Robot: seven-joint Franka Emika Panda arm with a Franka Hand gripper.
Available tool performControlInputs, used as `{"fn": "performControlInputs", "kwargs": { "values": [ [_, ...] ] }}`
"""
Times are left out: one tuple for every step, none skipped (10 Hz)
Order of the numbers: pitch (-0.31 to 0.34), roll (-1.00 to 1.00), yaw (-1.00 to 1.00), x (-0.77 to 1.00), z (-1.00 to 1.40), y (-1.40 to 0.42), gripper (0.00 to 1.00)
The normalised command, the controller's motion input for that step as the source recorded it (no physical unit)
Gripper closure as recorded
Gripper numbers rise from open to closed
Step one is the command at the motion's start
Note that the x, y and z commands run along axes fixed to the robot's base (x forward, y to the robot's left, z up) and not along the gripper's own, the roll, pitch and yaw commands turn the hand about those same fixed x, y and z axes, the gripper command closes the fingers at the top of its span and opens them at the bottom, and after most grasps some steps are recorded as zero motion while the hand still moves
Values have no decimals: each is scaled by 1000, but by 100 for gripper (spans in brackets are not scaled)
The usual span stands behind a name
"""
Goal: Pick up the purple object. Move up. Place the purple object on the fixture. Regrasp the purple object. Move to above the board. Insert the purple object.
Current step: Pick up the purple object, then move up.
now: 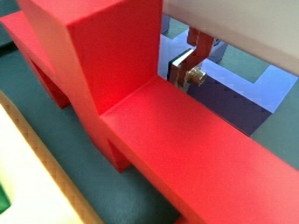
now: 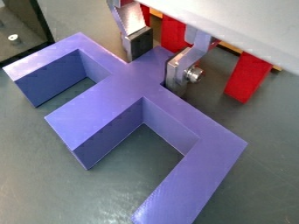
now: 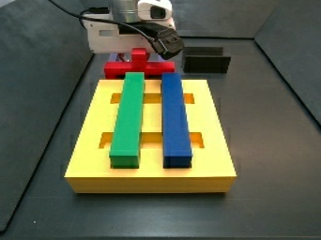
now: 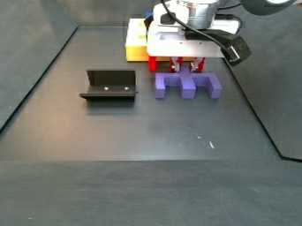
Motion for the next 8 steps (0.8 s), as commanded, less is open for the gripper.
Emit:
{"fn": "performControlInputs", "kwargs": {
  "values": [
    [0,0,0,0,0,0,100],
    [0,0,0,0,0,0,100],
    [0,0,0,0,0,0,100],
    [0,0,0,0,0,0,100],
    [0,0,0,0,833,0,100],
    [20,11,-9,-27,785,69,100],
    [26,3,-11,-51,561,58,100],
    [5,-5,-8,-31,361,42,100]
  ]
}}
